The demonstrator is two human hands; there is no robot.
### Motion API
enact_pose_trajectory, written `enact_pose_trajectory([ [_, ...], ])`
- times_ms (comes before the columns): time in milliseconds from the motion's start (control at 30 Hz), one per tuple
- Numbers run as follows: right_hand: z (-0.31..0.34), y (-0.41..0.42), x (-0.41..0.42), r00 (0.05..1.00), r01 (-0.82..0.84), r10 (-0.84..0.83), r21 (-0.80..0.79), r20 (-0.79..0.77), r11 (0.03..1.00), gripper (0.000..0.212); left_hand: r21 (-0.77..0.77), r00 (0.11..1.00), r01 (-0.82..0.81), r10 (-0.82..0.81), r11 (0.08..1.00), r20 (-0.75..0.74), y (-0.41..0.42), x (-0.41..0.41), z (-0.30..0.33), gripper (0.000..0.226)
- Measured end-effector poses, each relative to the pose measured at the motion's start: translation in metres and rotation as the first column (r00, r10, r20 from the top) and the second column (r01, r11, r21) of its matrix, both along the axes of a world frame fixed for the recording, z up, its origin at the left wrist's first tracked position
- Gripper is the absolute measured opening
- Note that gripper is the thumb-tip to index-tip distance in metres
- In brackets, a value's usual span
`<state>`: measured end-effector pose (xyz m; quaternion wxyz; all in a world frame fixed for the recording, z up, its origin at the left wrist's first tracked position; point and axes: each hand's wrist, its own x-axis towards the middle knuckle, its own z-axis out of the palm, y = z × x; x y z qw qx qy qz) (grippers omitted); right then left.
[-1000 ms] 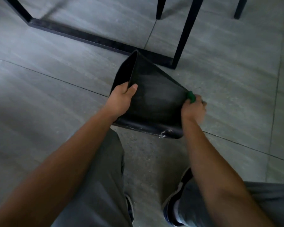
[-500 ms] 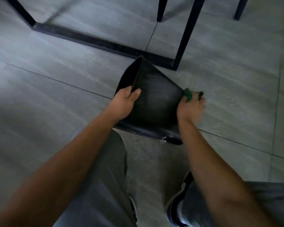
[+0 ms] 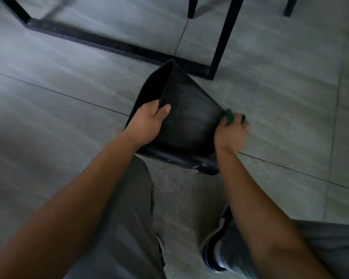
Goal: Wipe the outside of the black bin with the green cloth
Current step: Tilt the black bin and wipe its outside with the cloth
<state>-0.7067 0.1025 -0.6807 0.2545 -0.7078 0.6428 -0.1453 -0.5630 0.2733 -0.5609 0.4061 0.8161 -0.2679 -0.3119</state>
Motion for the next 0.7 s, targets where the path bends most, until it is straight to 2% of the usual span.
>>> enact_pose_trajectory([
  [67, 0.03, 0.027, 0.03, 0.978, -0.137, 0.16, -0.159, 0.138, 0.978, 0.036, -0.008, 1.0, -0.006, 0.006, 1.0, 0.031, -0.004, 0.0, -0.006, 0.03],
  [133, 0.058, 0.059, 0.056, 0.916, -0.277, 0.339, -0.273, 0.216, 0.921, 0.036, -0.022, 0.999, -0.023, 0.024, 0.999, 0.041, -0.004, 0.0, -0.01, 0.026],
  [200, 0.067, 0.075, 0.066, 0.863, -0.357, 0.431, -0.288, 0.263, 0.889, 0.038, -0.036, 0.998, -0.054, 0.055, 0.998, 0.021, 0.0, -0.002, -0.009, 0.025],
  [233, 0.066, 0.072, 0.065, 0.861, -0.349, 0.418, -0.261, 0.29, 0.9, 0.038, -0.027, 0.997, -0.068, 0.068, 0.997, 0.019, 0.002, -0.002, -0.009, 0.025],
  [300, 0.055, 0.05, 0.051, 0.918, -0.26, 0.292, -0.149, 0.27, 0.954, 0.037, 0.015, 0.996, -0.088, 0.088, 0.996, 0.018, 0.005, -0.002, -0.005, 0.024],
  [367, 0.041, 0.016, 0.031, 0.98, -0.146, 0.132, 0.083, 0.148, 0.986, 0.039, 0.033, 0.996, -0.085, 0.085, 0.996, 0.01, 0.008, -0.003, 0.002, 0.023],
  [400, 0.039, -0.003, 0.021, 0.991, -0.109, 0.088, 0.211, 0.105, 0.971, 0.04, 0.037, 0.997, -0.083, 0.083, 0.996, 0.006, 0.008, -0.003, 0.003, 0.025],
  [467, 0.059, -0.039, 0.012, 0.986, -0.144, 0.1, 0.372, 0.135, 0.917, 0.038, 0.049, 0.997, -0.072, 0.072, 0.996, 0.002, 0.009, 0.0, 0.007, 0.027],
  [600, 0.156, -0.074, 0.011, 0.945, -0.301, 0.172, 0.533, 0.278, 0.791, 0.03, 0.025, 0.999, -0.031, 0.032, 0.999, -0.025, -0.001, 0.004, 0.01, 0.03],
  [700, 0.171, -0.065, 0.003, 0.956, -0.291, 0.19, 0.653, 0.223, 0.699, 0.036, 0.03, 1.0, 0.013, -0.013, 0.999, -0.013, -0.007, 0.002, 0.008, 0.033],
])
